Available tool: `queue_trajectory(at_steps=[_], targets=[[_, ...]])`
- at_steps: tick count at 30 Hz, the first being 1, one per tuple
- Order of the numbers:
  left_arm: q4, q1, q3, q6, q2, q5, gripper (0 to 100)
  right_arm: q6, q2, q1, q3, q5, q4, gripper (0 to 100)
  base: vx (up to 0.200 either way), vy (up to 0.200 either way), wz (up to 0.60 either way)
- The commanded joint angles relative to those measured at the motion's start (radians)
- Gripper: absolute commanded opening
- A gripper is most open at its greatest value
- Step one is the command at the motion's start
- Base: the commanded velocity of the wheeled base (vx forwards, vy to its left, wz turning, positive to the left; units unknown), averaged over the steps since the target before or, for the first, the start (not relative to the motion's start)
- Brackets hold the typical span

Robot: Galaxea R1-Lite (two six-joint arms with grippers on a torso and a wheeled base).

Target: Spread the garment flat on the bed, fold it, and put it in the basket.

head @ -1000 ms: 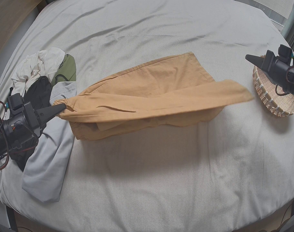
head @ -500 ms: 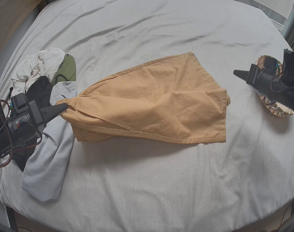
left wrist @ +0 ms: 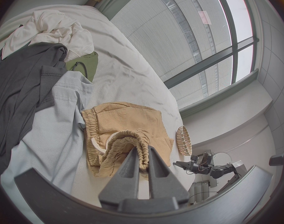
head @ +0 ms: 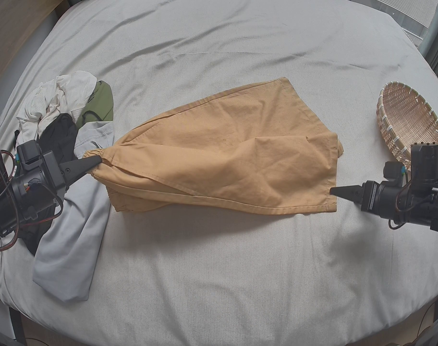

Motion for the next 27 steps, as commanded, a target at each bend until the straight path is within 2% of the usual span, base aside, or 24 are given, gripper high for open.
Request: queue_trajectory(at_steps=[1,14,15,27], targets=[[-0.001,-0.003,0.002,0.0,-0.003,0.0,0,0.002,-0.004,0.026,0.021,0.001,-0.018,100,0.0,0.0,0.0],[-0.001,-0.003,0.003,0.002,-0.007,0.001,0,0.005,0.142,0.075,0.015,-0.011,-0.16,100,0.0,0.0,0.0],[-0.001,-0.003,0.003,0.002,-0.007,0.001,0,0.003,0.149,0.075,0.018,-0.011,-0.177,0,0.0,0.0,0.0],[-0.001,-0.013,0.005,0.002,-0.006,0.012,0,0.005,0.139,0.064,0.046,-0.014,-0.194,0,0.0,0.0,0.0]])
